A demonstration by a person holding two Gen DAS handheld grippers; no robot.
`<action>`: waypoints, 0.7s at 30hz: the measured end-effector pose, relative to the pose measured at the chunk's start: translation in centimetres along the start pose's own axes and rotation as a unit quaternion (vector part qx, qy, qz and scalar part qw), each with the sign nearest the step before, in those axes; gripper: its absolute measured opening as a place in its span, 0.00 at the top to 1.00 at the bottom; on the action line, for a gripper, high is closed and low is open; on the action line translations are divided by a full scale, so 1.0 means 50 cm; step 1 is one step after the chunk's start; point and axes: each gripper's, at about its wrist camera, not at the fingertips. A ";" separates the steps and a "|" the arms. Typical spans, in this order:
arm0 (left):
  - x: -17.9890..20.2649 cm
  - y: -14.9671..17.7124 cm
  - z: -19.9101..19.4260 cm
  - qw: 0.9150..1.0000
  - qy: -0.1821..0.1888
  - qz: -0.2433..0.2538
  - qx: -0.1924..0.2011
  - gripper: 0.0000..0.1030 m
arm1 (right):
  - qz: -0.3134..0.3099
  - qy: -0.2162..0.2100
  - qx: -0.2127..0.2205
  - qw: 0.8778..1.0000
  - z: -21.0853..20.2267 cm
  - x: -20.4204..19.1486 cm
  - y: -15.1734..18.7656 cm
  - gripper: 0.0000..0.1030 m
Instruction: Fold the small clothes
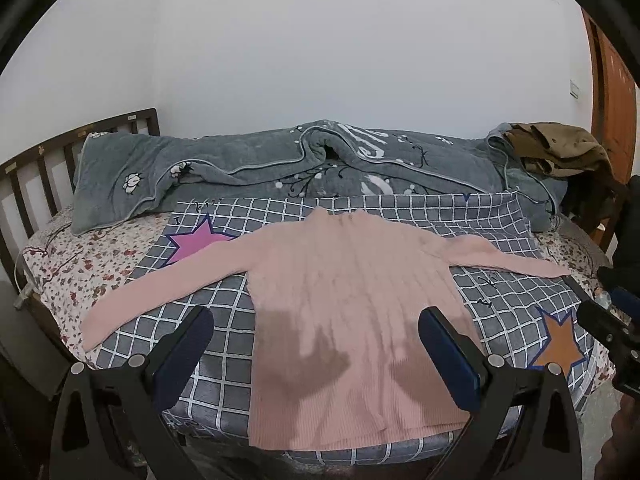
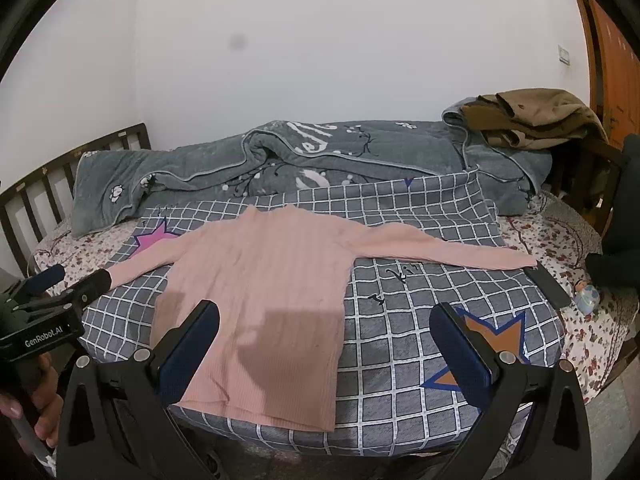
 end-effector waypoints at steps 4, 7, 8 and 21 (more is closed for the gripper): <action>0.004 -0.001 -0.001 1.000 0.001 0.007 -0.001 0.00 | 0.000 -0.002 -0.003 1.000 0.002 0.000 -0.001 0.00; 0.005 -0.001 -0.001 1.000 0.000 0.010 0.000 0.00 | -0.004 -0.003 -0.006 1.000 0.003 -0.003 -0.001 0.00; 0.005 -0.002 -0.001 1.000 0.000 0.010 0.000 0.00 | -0.005 -0.002 -0.006 1.000 0.003 -0.004 0.000 0.00; 0.001 -0.001 -0.005 1.000 0.001 0.004 0.004 0.00 | -0.006 0.004 0.001 1.000 -0.006 -0.005 -0.002 0.00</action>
Point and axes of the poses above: each gripper's, at about its wrist camera, not at the fingertips, and z roughly the way its jaws point, x to its right, y to its underside, and after that the axes turned 4 degrees about z, right-handed
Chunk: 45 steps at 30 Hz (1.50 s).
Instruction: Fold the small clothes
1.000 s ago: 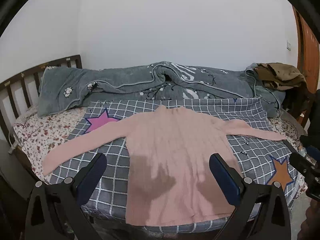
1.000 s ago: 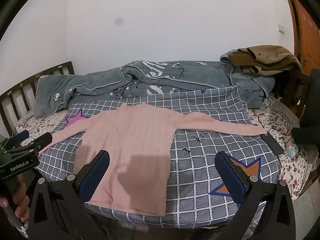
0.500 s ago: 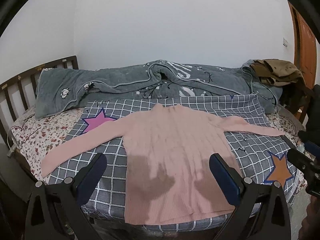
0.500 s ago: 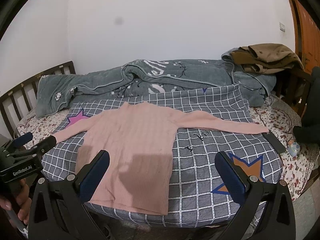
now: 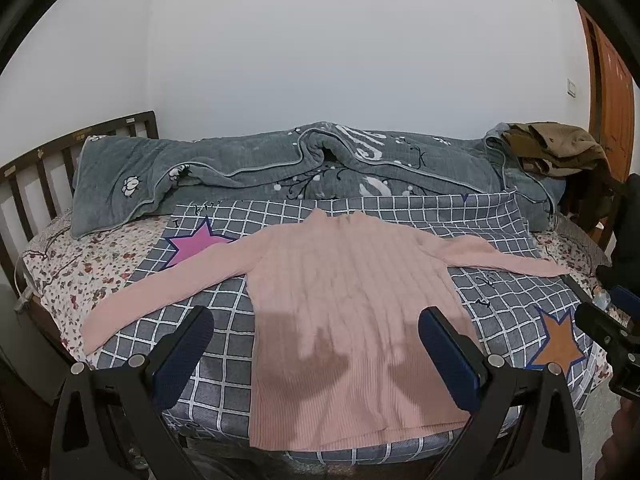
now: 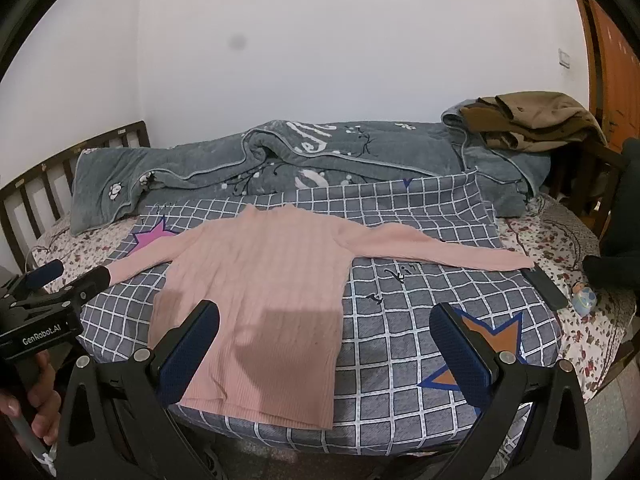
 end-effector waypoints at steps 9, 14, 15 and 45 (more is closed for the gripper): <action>-0.003 -0.006 -0.006 1.000 -0.003 0.004 0.003 0.00 | 0.002 0.002 0.003 1.000 -0.004 0.002 -0.004 0.00; -0.007 -0.007 -0.005 1.000 -0.005 0.003 0.002 0.00 | 0.002 0.004 0.004 1.000 -0.006 0.003 -0.006 0.00; -0.008 -0.007 -0.005 1.000 -0.005 0.002 0.002 0.00 | 0.002 0.005 0.004 1.000 -0.006 0.003 -0.006 0.00; -0.049 -0.005 0.004 1.000 -0.011 -0.019 0.000 0.00 | -0.002 0.016 0.015 1.000 -0.011 -0.002 -0.017 0.00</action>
Point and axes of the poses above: each gripper's, at about its wrist camera, not at the fingertips, and z roughly the way its jaws point, x to its right, y to its underside, and after that the axes turned 4 degrees about z, right-handed
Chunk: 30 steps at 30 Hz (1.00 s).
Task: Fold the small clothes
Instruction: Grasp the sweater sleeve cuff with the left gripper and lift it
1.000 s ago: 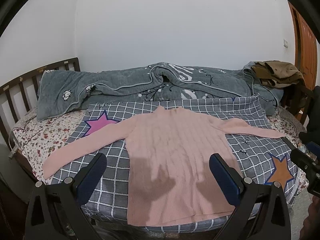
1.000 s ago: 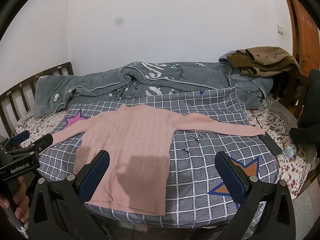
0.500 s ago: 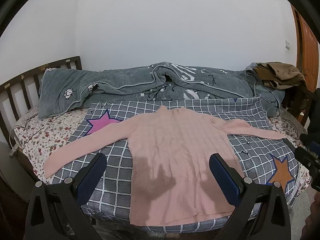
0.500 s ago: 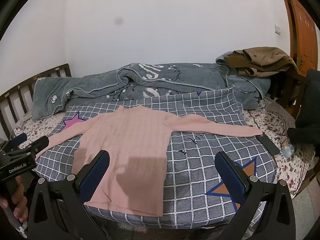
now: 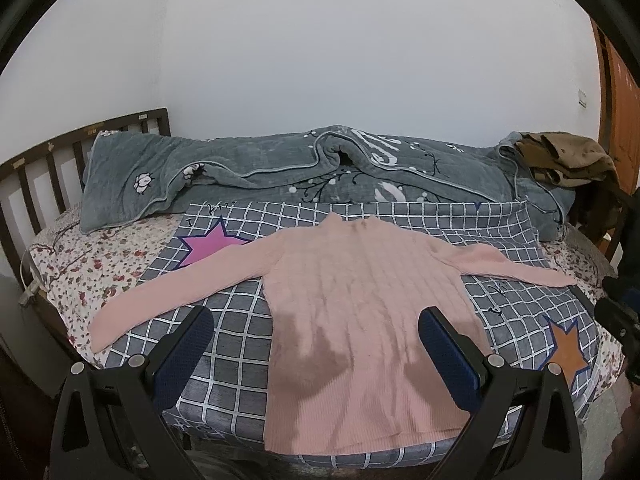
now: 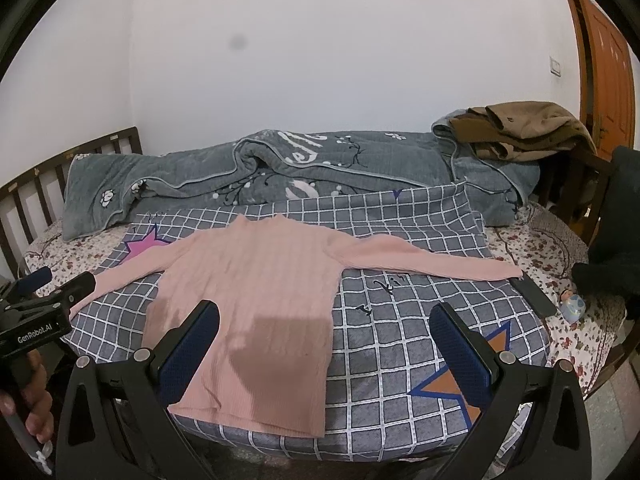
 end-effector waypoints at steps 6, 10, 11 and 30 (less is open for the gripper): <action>-0.041 0.011 0.034 1.000 0.002 -0.015 -0.009 0.00 | -0.010 0.003 0.000 1.000 0.018 -0.018 0.004 0.00; -0.103 0.033 0.078 0.998 0.023 -0.050 -0.025 0.00 | -0.024 -0.009 0.005 1.000 0.043 -0.037 0.017 0.00; -0.123 0.040 0.092 0.997 0.025 -0.060 -0.028 0.00 | -0.028 -0.013 0.005 0.999 0.053 -0.042 0.023 0.00; -0.574 0.221 0.342 0.944 -0.029 -0.316 -0.093 0.18 | -0.062 -0.057 -0.019 0.996 0.307 -0.126 0.074 0.08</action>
Point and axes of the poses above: each gripper's, at about its wrist camera, not at the fingertips, and z roughly the way its jaws point, x to its right, y to its underside, and after that the axes turned 4 degrees about z, right-handed
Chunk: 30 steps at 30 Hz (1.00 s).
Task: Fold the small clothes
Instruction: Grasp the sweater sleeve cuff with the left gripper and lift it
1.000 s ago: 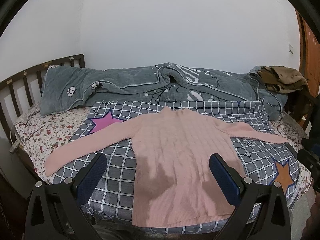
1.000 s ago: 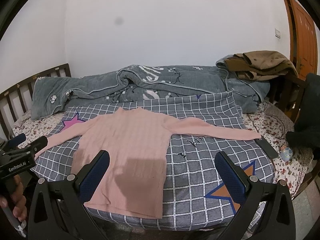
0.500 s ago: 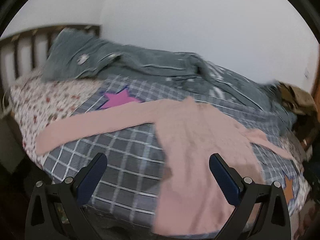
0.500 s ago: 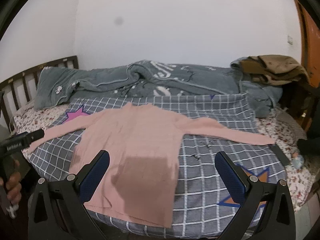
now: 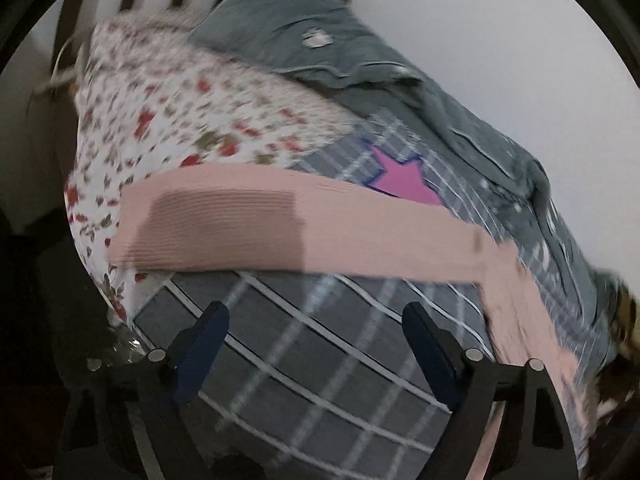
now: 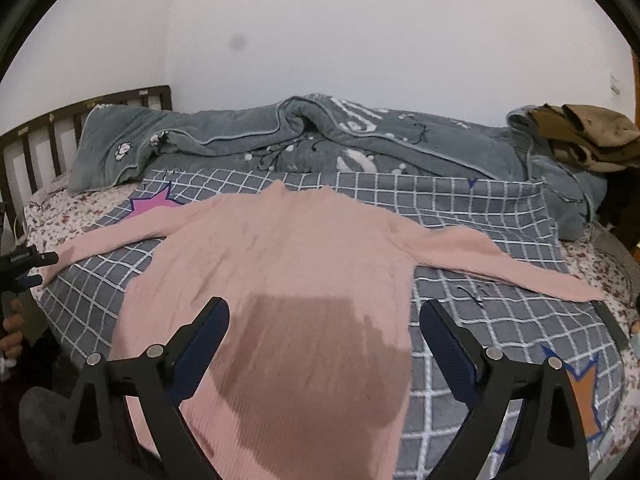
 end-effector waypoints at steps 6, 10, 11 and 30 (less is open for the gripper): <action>-0.075 -0.006 0.055 0.998 0.015 -0.055 0.017 0.25 | 0.034 -0.027 -0.005 0.999 0.088 0.012 -0.012 0.10; -0.112 -0.021 0.064 0.993 0.023 -0.108 0.041 0.31 | 0.045 -0.028 -0.006 0.999 0.136 0.023 -0.023 0.10; -0.121 -0.026 0.065 0.991 0.021 -0.122 0.045 0.37 | 0.044 -0.029 -0.005 0.999 0.147 0.026 -0.026 0.10; 0.370 -0.125 -0.005 0.980 -0.028 0.125 0.151 0.93 | 0.080 0.009 0.026 0.996 0.190 0.258 -0.071 0.10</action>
Point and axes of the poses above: each gripper's, at about its wrist camera, not at the fingertips, and z roughly the way its jaws point, x to its right, y to its underside, and after that the axes turned 4 degrees about z, right-handed
